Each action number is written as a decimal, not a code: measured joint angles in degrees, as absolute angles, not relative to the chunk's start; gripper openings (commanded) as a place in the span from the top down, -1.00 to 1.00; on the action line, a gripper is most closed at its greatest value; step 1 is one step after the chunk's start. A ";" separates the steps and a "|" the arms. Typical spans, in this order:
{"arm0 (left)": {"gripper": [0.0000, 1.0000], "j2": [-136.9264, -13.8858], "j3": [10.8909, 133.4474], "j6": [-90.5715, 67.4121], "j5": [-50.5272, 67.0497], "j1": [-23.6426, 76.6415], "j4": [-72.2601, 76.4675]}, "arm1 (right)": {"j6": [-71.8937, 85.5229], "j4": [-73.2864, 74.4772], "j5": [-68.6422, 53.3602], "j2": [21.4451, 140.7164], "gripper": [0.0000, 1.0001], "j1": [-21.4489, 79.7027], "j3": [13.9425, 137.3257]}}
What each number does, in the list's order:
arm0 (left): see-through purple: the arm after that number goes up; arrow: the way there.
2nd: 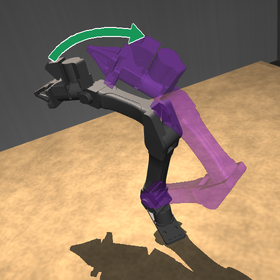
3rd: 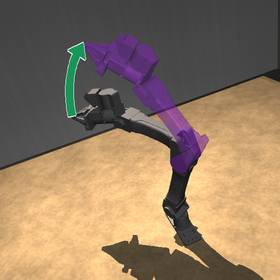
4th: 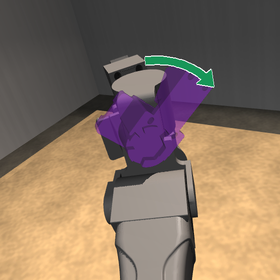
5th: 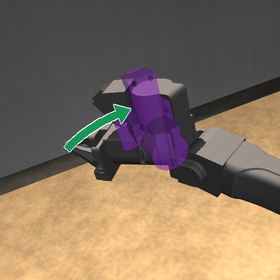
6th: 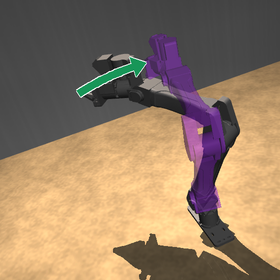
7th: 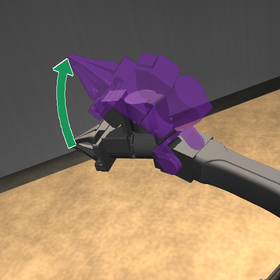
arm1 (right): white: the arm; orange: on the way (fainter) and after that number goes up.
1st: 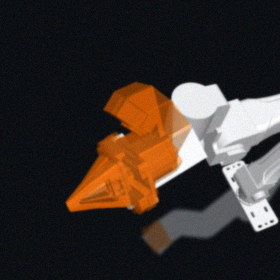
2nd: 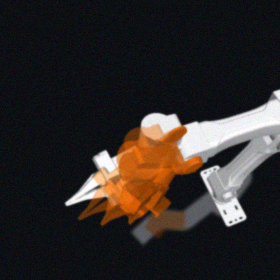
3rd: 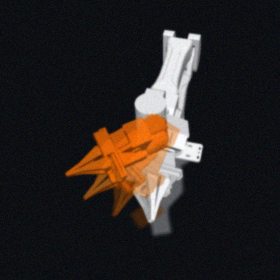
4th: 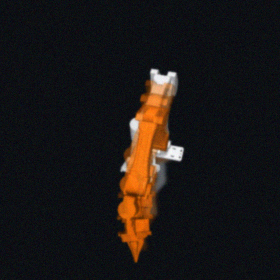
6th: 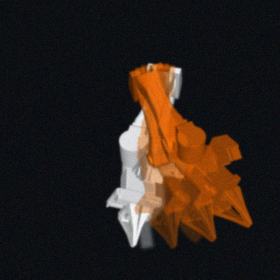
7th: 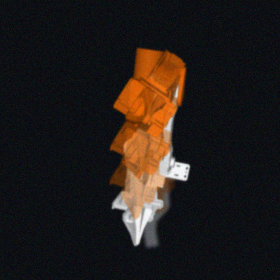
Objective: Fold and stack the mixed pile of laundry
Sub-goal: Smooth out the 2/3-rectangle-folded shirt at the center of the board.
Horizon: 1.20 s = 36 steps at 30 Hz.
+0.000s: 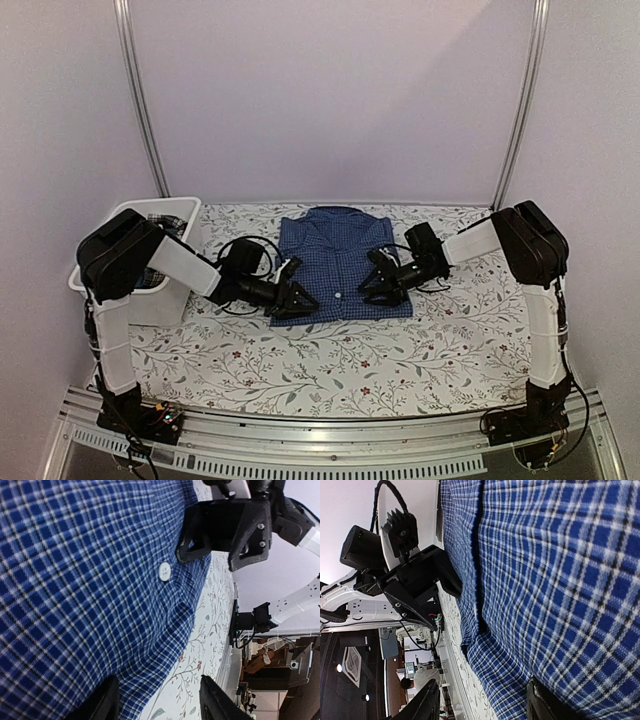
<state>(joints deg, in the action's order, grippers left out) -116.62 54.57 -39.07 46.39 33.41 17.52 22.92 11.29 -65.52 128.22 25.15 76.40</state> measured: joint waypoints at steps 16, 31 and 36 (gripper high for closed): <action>-0.22 -101.27 44.40 -36.27 45.41 33.08 13.52 | 17.47 15.51 -66.28 116.71 -0.22 24.73 63.99; -0.16 -111.63 71.35 -28.27 30.33 21.28 -6.76 | 18.35 23.27 -42.28 115.77 -0.01 13.98 83.15; -0.15 -117.75 76.75 -26.87 27.79 21.32 -10.96 | 17.96 26.00 -38.26 121.82 -0.01 14.70 86.08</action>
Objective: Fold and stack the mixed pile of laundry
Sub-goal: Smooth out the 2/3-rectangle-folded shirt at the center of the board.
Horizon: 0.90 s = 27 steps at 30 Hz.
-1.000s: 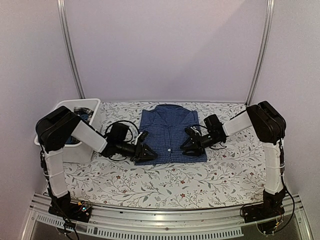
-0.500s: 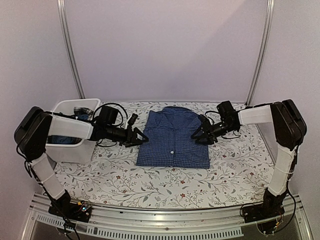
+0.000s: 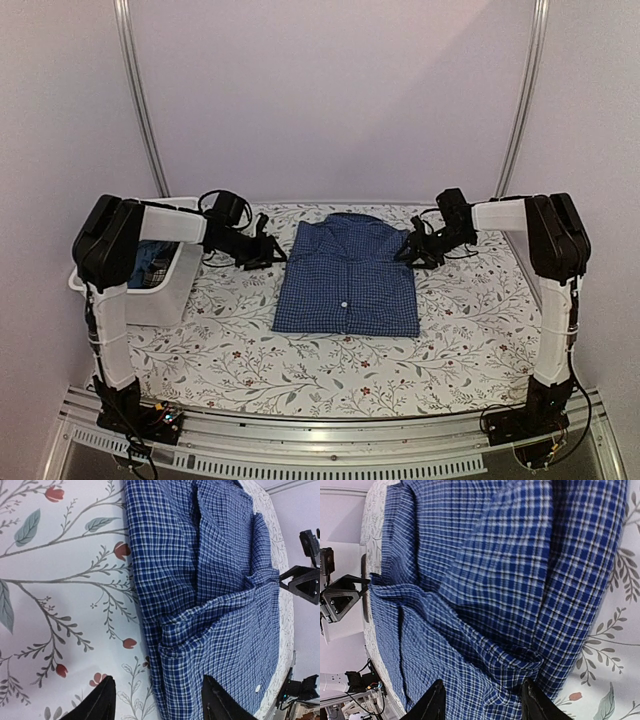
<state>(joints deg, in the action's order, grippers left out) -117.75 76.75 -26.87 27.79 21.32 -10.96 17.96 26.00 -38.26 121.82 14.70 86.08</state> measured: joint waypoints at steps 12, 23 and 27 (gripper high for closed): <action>0.26 -123.42 82.15 -26.11 28.32 22.28 -13.21 | 15.66 30.81 -34.33 125.23 0.64 16.12 87.92; 1.00 -123.44 84.51 -24.14 31.64 23.38 -12.25 | 14.92 32.58 -31.42 124.77 1.00 15.55 87.90; 1.00 -123.44 84.62 -24.01 31.75 23.40 -11.73 | 14.83 33.21 -30.63 122.56 1.00 14.90 87.66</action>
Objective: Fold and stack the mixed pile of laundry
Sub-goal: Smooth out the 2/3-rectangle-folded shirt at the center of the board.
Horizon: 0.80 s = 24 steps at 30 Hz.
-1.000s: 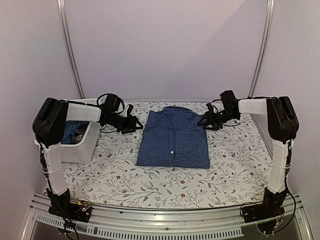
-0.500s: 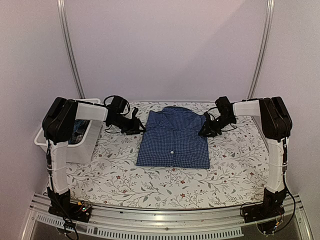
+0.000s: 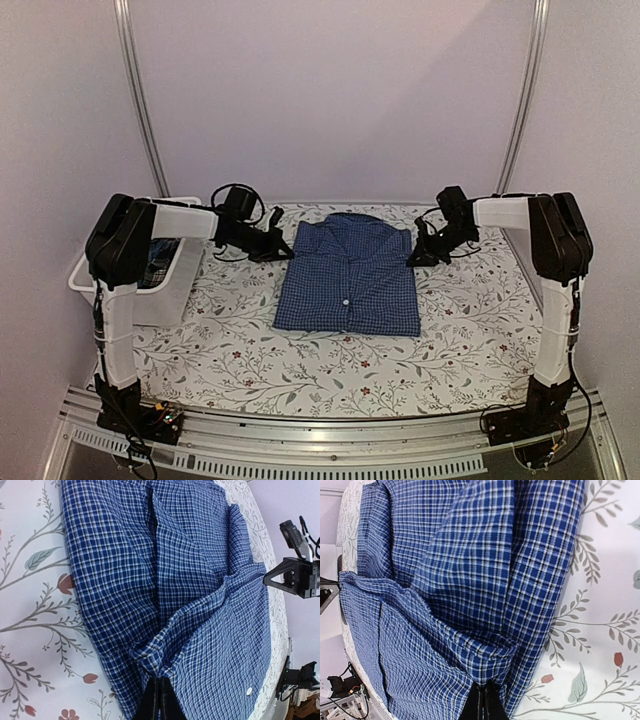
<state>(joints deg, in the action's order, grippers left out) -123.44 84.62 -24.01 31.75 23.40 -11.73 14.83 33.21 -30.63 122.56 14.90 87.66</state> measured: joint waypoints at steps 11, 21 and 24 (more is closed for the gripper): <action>0.28 -127.55 87.74 -23.94 31.05 23.57 -11.49 | 14.31 33.19 -29.41 120.79 0.19 13.87 87.53; -0.36 -110.15 74.91 -20.53 31.83 24.12 -12.60 | 14.11 33.41 -33.82 112.60 -0.39 14.39 81.87; -0.35 -102.21 70.22 -20.53 36.58 26.22 -9.17 | 15.29 30.52 -39.53 105.73 -0.38 16.47 77.78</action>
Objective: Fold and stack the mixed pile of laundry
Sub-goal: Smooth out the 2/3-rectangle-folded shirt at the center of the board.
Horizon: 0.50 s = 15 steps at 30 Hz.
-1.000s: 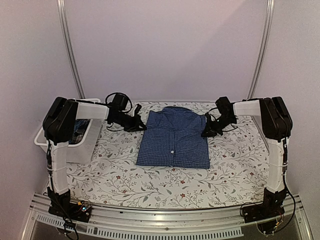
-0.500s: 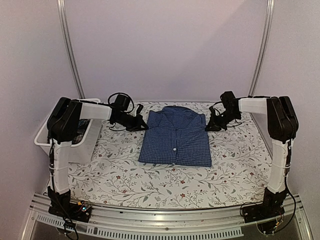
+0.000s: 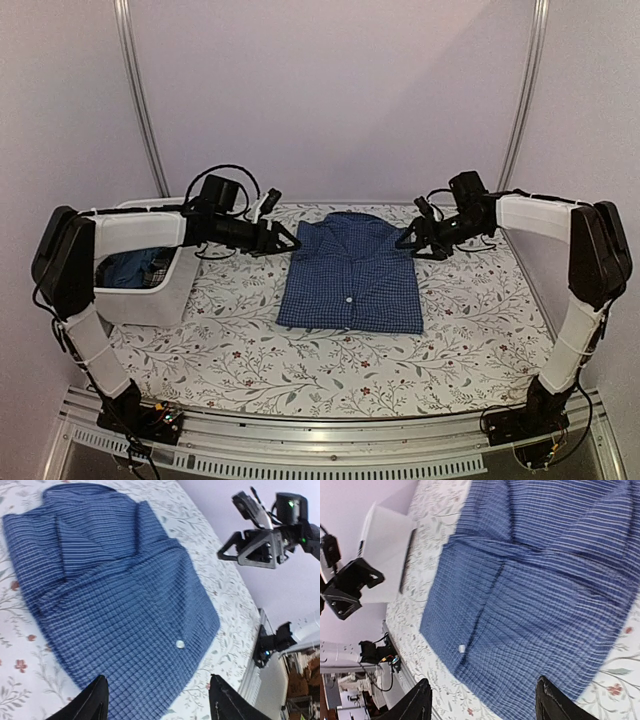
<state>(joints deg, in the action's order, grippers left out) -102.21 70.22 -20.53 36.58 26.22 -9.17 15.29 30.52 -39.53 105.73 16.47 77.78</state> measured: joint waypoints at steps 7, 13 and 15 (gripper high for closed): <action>-0.30 -106.41 63.05 -25.39 48.10 36.18 1.76 | 22.28 15.05 -56.12 107.18 -0.33 28.69 67.07; -0.30 -113.58 56.18 -30.74 51.03 36.34 10.68 | 26.04 7.03 -63.70 116.90 -0.29 29.47 59.31; -0.29 -114.32 53.67 -31.73 51.59 35.16 12.93 | 26.11 4.86 -64.93 116.86 -0.24 28.75 57.95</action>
